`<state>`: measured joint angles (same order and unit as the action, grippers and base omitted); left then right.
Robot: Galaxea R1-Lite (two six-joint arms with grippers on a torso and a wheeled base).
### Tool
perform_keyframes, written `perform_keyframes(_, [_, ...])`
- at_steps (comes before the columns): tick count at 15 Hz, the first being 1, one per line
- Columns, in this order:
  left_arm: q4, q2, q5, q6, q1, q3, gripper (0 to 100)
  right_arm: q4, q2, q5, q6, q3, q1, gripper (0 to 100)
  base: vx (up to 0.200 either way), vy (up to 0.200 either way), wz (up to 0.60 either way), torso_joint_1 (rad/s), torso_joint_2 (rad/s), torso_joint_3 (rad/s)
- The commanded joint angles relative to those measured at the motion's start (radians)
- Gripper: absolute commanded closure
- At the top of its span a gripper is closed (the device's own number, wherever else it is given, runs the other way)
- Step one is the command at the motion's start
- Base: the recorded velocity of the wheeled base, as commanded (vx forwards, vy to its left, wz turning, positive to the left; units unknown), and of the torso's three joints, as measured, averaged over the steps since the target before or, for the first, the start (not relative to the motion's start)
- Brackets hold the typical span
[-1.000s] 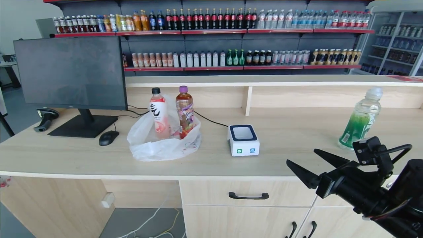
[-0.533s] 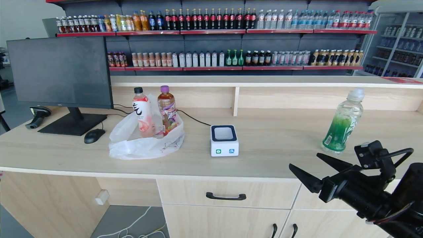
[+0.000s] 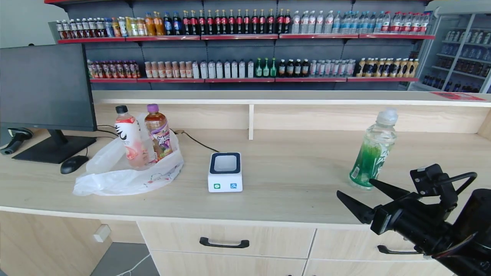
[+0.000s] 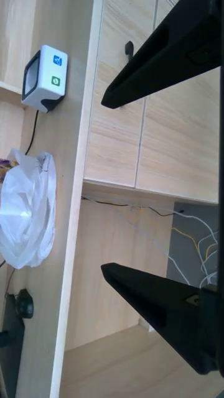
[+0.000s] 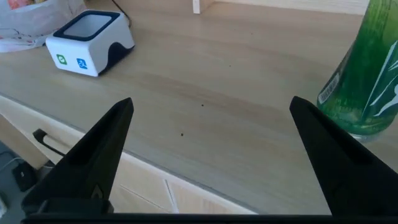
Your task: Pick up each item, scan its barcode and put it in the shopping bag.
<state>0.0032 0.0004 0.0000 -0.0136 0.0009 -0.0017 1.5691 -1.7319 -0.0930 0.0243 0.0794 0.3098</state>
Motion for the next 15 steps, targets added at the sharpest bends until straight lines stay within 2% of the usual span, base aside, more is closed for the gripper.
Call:
perform_keyframes(1, [0.0,0.0,0.0,0.0,0.001,0.0,0,0.002,-0.011,-0.001,0.0,0.005,0.0,0,0.2,-0.2,0.0,0.017,0.0,0.002])
perform_keyframes(3, [0.0,0.0,0.0,0.001,-0.001,0.0,0,0.002,-0.009,0.001,0.0,0.0,0.0,0,0.2,-0.2,0.0,0.002,0.0,0.007])
perform_keyframes(7, [0.0,0.0,0.0,0.001,-0.001,0.0,0,0.002,0.02,0.001,0.002,-0.069,-0.026,0,0.0,0.0,0.0,0.0,0.0,0.0])
perform_keyframes(11, [-0.002,0.0,0.0,0.001,-0.001,0.0,0,0.002,0.048,0.001,0.002,-0.076,-0.046,0,0.0,0.0,0.0,0.0,0.0,0.0])
perform_keyframes(15, [-0.003,0.0,0.0,0.001,-0.001,0.0,0,0.002,0.055,0.001,0.002,-0.076,-0.109,0,0.0,0.0,0.0,0.0,0.0,0.0])
